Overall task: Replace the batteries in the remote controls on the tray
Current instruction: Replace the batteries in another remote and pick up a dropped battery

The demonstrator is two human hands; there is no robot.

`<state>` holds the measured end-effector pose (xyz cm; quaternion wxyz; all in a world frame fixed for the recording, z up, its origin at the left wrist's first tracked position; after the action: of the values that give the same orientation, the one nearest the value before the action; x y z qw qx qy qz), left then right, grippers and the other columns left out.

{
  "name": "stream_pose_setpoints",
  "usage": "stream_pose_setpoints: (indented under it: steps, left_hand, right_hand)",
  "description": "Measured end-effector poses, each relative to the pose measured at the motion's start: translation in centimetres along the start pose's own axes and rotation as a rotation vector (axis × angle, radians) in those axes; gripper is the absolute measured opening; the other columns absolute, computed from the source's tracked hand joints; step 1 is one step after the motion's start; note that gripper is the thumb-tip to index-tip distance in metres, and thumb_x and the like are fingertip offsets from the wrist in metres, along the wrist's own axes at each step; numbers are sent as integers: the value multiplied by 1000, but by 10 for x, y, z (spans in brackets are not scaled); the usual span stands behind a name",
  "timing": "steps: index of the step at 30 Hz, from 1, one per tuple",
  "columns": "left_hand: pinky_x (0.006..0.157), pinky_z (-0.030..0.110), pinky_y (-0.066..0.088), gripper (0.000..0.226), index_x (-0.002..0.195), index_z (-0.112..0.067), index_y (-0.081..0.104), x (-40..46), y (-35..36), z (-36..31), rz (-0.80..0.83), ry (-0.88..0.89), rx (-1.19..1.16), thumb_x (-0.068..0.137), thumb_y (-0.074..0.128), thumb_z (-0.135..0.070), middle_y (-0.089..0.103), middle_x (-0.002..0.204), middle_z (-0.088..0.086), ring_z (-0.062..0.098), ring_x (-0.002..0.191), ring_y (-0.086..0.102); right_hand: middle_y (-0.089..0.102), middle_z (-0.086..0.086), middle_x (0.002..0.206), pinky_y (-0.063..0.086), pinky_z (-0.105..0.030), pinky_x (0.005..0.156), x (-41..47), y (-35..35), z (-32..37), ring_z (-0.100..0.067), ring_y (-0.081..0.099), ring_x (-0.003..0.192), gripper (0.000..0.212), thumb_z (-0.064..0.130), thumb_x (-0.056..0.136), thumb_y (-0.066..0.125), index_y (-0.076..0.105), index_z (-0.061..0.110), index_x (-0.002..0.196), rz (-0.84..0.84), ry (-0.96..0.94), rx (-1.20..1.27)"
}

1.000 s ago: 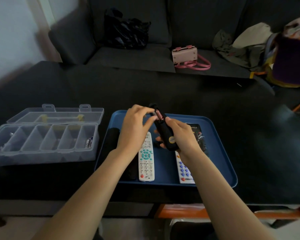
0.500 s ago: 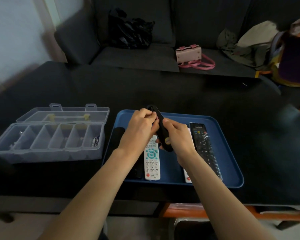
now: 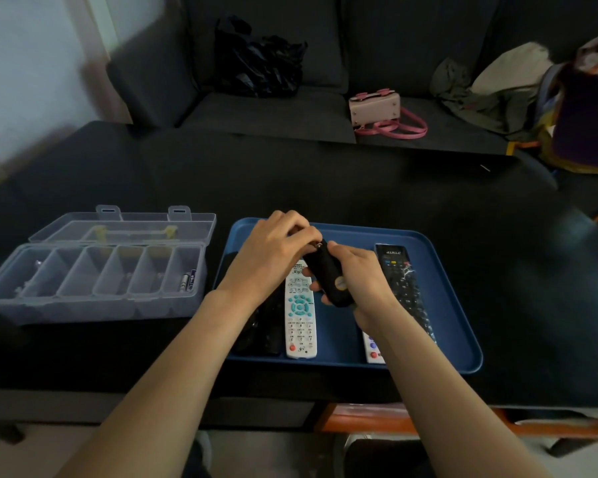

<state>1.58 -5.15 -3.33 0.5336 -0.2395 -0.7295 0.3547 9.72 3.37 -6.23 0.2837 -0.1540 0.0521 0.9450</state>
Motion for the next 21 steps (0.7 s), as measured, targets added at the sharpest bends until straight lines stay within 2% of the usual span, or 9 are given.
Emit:
stream_pose_setpoints:
  steps: [3, 5, 7, 9, 12, 16, 19, 21]
  left_hand:
    - [73, 36, 47, 23, 101, -13, 58, 0, 3, -4, 20, 58, 32, 88, 43, -23, 59, 101, 6, 18, 91, 51]
    - [80, 33, 46, 23, 104, -10, 54, 1, -1, -6, -35, 26, -61, 90, 42, -24, 60, 105, 7, 15, 98, 50]
    - [83, 25, 44, 24, 106, -7, 52, 3, -10, -1, -120, -134, -270, 92, 42, -25, 60, 103, 7, 12, 98, 53]
    - [78, 13, 45, 14, 107, -13, 46, 1, -13, 6, -162, -346, -448, 96, 43, -19, 59, 95, -1, 7, 88, 57]
    - [68, 0, 36, 20, 115, -10, 48, -2, -15, 18, -185, -536, -452, 98, 38, -10, 52, 93, -6, 1, 79, 50]
    - [62, -1, 36, 17, 107, -11, 58, -5, -9, 30, -121, -651, -465, 93, 53, -20, 53, 86, -8, 0, 72, 49]
    - [61, 0, 36, 26, 103, -17, 60, -7, -3, 30, -54, -661, -428, 82, 68, -29, 47, 75, -15, 1, 72, 44]
    - [59, 5, 36, 34, 104, -19, 59, -6, -2, 29, -22, -654, -386, 76, 71, -34, 48, 77, -12, 1, 72, 43]
  right_hand:
    - [72, -13, 84, 47, -24, 47, 0, 1, -1, -17, 62, 58, 29, 28, 102, 40, 62, 9, 105, 17, 19, 13]
    - [73, -14, 85, 47, -25, 48, 0, 2, -1, -17, 62, 59, 29, 29, 101, 40, 62, 10, 104, 41, 20, 7]
    - [73, -12, 84, 47, -24, 48, 0, 5, -1, -15, 62, 57, 28, 29, 101, 41, 62, 11, 104, 58, 24, 7]
    - [73, -13, 84, 47, -24, 48, 0, 5, 1, -15, 61, 56, 26, 29, 101, 42, 62, 13, 102, 61, 23, 23]
    - [73, -13, 87, 48, -24, 49, -1, 5, 3, -16, 61, 59, 23, 29, 101, 42, 61, 16, 98, 59, 10, 26]
    - [72, -11, 81, 48, -23, 47, -2, 2, 5, -15, 61, 58, 21, 29, 100, 43, 61, 19, 97, 34, -17, 23]
    - [72, -10, 81, 48, -23, 48, -2, 1, 6, -15, 62, 58, 20, 29, 100, 44, 61, 18, 99, 15, -35, 23]
    - [71, -10, 82, 49, -24, 48, -2, 0, 7, -16, 63, 59, 20, 29, 100, 45, 62, 19, 97, 7, -47, 11]
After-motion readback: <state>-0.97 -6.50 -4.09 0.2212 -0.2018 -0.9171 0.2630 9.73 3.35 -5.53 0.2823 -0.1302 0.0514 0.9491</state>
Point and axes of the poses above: each hand's wrist, its own x-axis towards the middle knuckle, its own y-axis out of the palm, z = x × y, the point moved 6 cm from there along x, towards the middle knuckle
